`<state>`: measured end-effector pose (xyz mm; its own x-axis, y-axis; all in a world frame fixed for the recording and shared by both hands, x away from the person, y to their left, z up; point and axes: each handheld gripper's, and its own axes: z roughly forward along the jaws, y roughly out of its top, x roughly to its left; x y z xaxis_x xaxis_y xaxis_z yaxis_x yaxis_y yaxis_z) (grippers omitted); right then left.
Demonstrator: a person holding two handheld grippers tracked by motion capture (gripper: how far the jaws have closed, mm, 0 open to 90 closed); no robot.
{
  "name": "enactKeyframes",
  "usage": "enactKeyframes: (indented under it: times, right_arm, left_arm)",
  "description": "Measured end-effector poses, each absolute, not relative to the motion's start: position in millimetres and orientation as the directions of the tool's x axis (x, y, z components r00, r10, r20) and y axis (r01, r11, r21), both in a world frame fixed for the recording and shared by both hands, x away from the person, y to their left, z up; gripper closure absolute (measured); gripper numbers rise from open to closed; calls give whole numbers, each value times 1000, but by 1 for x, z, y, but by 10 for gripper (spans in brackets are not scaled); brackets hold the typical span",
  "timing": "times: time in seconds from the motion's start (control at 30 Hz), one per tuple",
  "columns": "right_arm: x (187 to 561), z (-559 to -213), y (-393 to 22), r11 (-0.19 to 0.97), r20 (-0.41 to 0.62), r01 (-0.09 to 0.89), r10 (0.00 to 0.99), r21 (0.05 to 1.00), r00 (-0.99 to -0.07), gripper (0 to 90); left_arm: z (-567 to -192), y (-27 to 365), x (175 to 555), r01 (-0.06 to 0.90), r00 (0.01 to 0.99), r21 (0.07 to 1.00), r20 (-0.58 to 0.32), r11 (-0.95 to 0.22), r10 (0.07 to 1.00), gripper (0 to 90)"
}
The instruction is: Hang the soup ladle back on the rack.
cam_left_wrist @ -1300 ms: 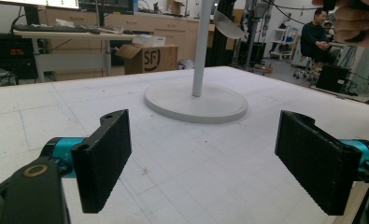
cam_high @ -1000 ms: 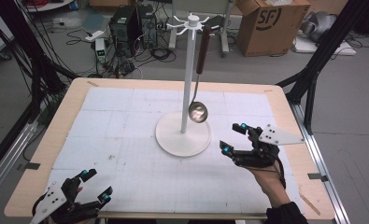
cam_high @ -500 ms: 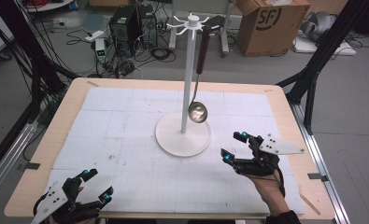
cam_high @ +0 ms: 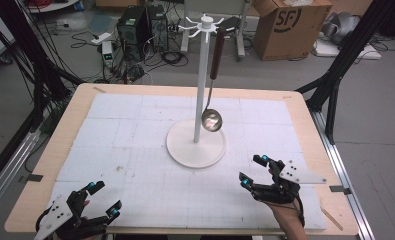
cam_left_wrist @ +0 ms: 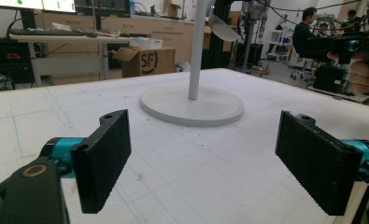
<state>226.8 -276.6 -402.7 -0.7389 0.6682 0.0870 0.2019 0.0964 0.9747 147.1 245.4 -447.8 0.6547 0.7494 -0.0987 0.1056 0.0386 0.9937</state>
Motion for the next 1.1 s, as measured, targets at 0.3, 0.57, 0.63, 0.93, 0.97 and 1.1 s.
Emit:
enactKeyframes:
  times: [0.3, 0.57, 0.63, 0.93, 0.97, 1.1]
  right_arm:
    - [213, -410, -268, 93, 86, 195, 659, 976, -747, 225]
    - [198, -423, -264, 118, 87, 214, 653, 970, -753, 225]
    - [197, -423, -264, 117, 89, 215, 651, 970, -754, 225]
    - [197, -423, -263, 105, 96, 216, 654, 971, -751, 218]
    - [197, -423, -263, 106, 96, 217, 653, 970, -751, 218]
    - [197, -422, -262, 102, 96, 213, 654, 972, -751, 217]
  left_arm:
    - [-447, 245, 146, 90, 655, 995, -87, 37, 750, 188]
    - [-446, 247, 146, 83, 651, 996, -80, 33, 755, 186]
    - [-446, 247, 146, 82, 651, 996, -74, 27, 755, 186]
    - [-448, 247, 147, 92, 649, 996, -76, 20, 757, 185]
    - [-448, 246, 146, 93, 649, 996, -76, 20, 757, 185]
    - [-448, 246, 146, 92, 651, 996, -73, 18, 756, 185]
